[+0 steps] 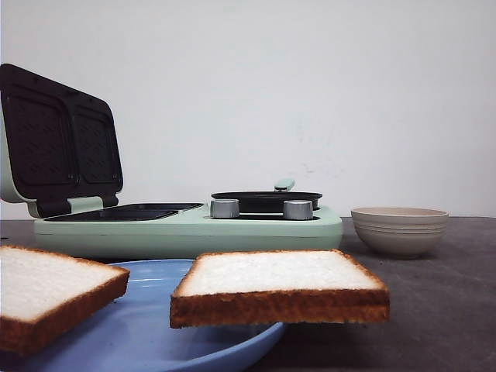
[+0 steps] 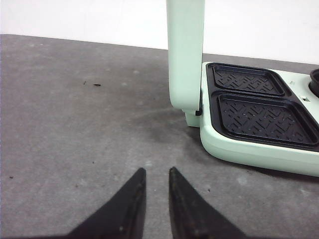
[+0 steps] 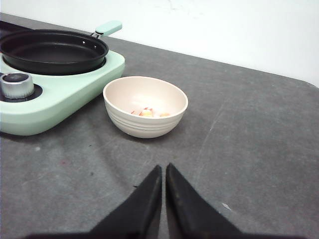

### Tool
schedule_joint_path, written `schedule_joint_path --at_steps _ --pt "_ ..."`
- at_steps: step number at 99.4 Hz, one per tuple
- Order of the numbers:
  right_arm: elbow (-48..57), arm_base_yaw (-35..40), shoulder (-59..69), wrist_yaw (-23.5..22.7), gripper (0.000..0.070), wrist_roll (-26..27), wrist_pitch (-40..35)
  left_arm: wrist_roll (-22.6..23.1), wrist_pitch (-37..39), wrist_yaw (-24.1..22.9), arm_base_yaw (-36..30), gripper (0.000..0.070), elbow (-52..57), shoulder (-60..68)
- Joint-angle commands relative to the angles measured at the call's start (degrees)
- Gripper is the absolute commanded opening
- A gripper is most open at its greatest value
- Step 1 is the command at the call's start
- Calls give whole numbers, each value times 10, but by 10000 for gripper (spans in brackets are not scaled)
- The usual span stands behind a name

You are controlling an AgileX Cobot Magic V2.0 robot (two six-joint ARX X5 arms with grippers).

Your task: Make breakfast with bread and shrimp

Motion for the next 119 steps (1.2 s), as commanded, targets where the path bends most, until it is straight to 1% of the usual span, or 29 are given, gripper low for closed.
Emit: schedule_joint_path --at_steps 1,36,57,66,88,105,112,119 --pt "-2 2 -1 0 7 -3 8 7 -2 0 0 0 -10 -1" --pt "-2 2 -1 0 7 -3 8 7 -1 0 0 0 -10 -1" --pt "-2 2 -1 0 7 12 8 4 -1 1 0 0 -10 -1" --pt "-2 2 -1 -2 7 20 8 -7 -1 1 0 0 -10 -1" --pt "-2 2 -1 -2 7 59 20 -6 -1 1 0 0 -10 -1" --pt "-2 2 -1 -2 7 66 24 -6 -1 1 0 0 -10 -1" --pt "-2 2 -1 -2 7 83 25 -6 -1 1 0 0 -10 -1" --pt "-2 2 -1 -2 6 115 24 -6 -1 1 0 0 -10 -1"
